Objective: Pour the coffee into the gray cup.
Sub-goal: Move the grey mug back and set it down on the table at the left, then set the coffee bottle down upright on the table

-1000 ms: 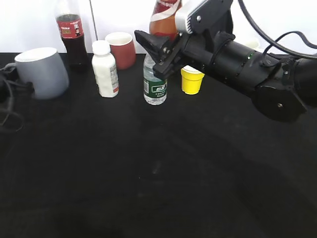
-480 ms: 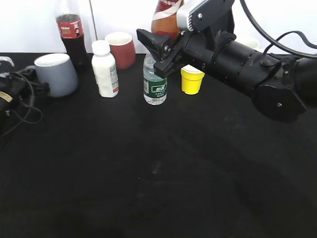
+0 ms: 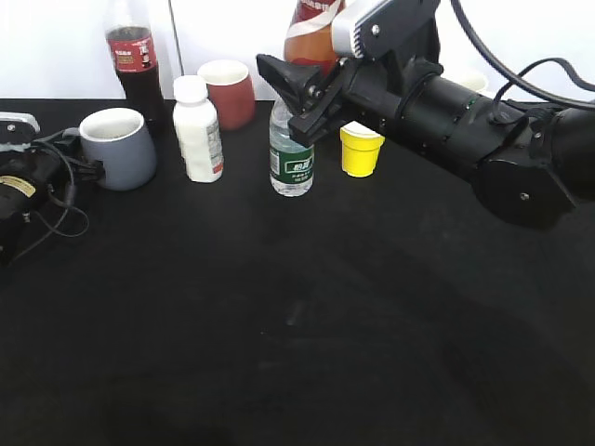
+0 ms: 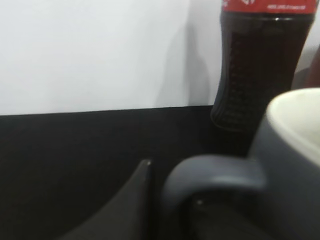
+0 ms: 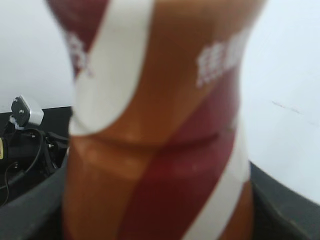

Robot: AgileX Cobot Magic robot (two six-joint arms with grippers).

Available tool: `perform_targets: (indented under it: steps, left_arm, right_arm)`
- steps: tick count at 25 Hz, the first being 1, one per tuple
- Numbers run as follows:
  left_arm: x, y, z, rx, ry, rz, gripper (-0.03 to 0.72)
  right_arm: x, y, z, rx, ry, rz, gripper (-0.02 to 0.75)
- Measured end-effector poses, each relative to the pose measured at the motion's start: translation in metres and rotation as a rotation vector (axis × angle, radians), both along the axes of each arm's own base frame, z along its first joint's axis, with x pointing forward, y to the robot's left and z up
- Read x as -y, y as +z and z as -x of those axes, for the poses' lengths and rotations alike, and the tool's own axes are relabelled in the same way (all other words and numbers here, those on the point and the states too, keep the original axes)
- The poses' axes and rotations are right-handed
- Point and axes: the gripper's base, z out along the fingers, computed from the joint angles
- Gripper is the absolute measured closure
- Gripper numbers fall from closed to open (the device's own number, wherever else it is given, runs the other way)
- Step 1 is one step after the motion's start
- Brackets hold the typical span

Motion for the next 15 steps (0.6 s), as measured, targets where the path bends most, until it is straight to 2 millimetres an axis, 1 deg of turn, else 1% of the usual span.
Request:
perform_targets:
  steps: [2,4,5,6,9,11,13,15]
  left_arm:
    - [-0.001,-0.001,0.003,0.001,0.010,0.008,0.474]
    - [-0.001,-0.004,0.007,-0.012,0.016,0.012,0.365]
    - [-0.001,-0.006,0.010,-0.021,0.018,0.014,0.339]
    - [-0.002,-0.006,0.013,-0.031,0.024,0.016,0.326]
    - [-0.003,-0.004,0.028,-0.066,0.050,0.024,0.320]
    - [-0.004,0.007,0.037,-0.062,0.058,0.000,0.320]
    - [-0.003,0.015,0.051,-0.081,0.057,-0.010,0.320]
    - [-0.003,0.030,0.069,-0.090,0.057,-0.014,0.320]
  right_arm:
    - [0.000,0.000,0.000,0.000,0.000,0.000,0.233]
    - [0.000,0.000,0.000,0.000,0.000,0.000,0.233]
    - [0.000,0.000,0.000,0.000,0.000,0.000,0.233]
    - [0.000,0.000,0.000,0.000,0.000,0.000,0.233]
    - [0.000,0.000,0.000,0.000,0.000,0.000,0.233]
    - [0.000,0.000,0.000,-0.001,0.000,0.001,0.233]
    - [0.001,0.000,-0.001,-0.007,-0.008,-0.002,0.233]
    - [0.001,-0.001,-0.002,-0.020,-0.023,-0.004,0.233]
